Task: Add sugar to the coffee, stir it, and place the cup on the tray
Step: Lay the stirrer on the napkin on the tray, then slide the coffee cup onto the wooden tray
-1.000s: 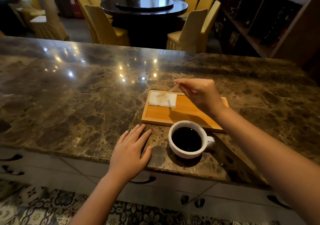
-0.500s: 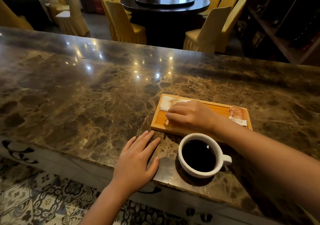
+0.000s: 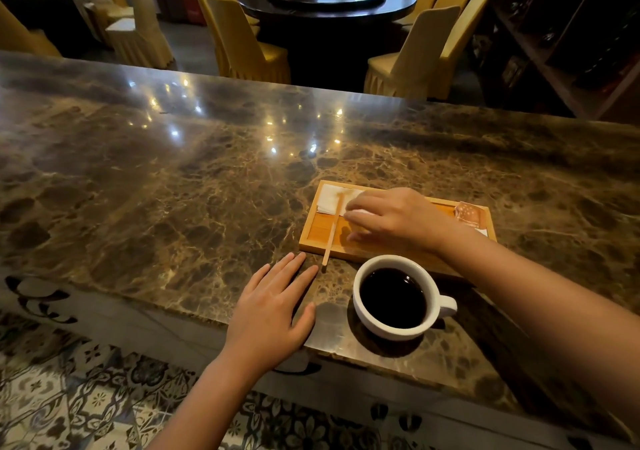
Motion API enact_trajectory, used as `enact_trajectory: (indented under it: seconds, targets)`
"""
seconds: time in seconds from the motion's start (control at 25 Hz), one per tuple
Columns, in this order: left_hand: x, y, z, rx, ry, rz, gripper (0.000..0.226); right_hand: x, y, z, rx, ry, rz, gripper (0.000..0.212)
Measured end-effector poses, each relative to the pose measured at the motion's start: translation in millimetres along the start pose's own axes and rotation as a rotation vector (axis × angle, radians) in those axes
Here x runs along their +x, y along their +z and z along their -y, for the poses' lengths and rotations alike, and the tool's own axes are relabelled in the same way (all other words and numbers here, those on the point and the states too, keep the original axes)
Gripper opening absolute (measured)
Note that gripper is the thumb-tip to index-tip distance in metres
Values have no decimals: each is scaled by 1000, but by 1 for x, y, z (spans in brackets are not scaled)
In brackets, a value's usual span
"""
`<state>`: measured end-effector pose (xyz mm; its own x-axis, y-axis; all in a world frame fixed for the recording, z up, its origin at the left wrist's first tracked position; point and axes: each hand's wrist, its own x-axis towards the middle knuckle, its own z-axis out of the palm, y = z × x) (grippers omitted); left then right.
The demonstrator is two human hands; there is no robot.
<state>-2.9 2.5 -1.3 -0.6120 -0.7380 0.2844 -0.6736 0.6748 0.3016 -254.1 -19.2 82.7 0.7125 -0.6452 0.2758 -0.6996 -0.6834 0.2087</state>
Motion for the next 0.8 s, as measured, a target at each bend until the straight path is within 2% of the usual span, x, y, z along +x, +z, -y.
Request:
enact_trajectory:
  seconds: [0.2,0.32,0.44,0.6,0.8]
  targets:
    - [-1,0,0,-4,14,-6,52,-55,-31,19,142,617,-70,27]
    - [0,2,1,1,20,-1,53,-89,-43,53,328,839,-104,30]
    - [-1,2,3,8,25,2,54,-107,-43,83,529,993,-81,31]
    - [-1,0,2,12,26,-1,55,-114,-36,104,811,1061,-78,21]
    - [-1,-1,2,13,25,13,58,-110,-22,114,1103,1188,-207,12]
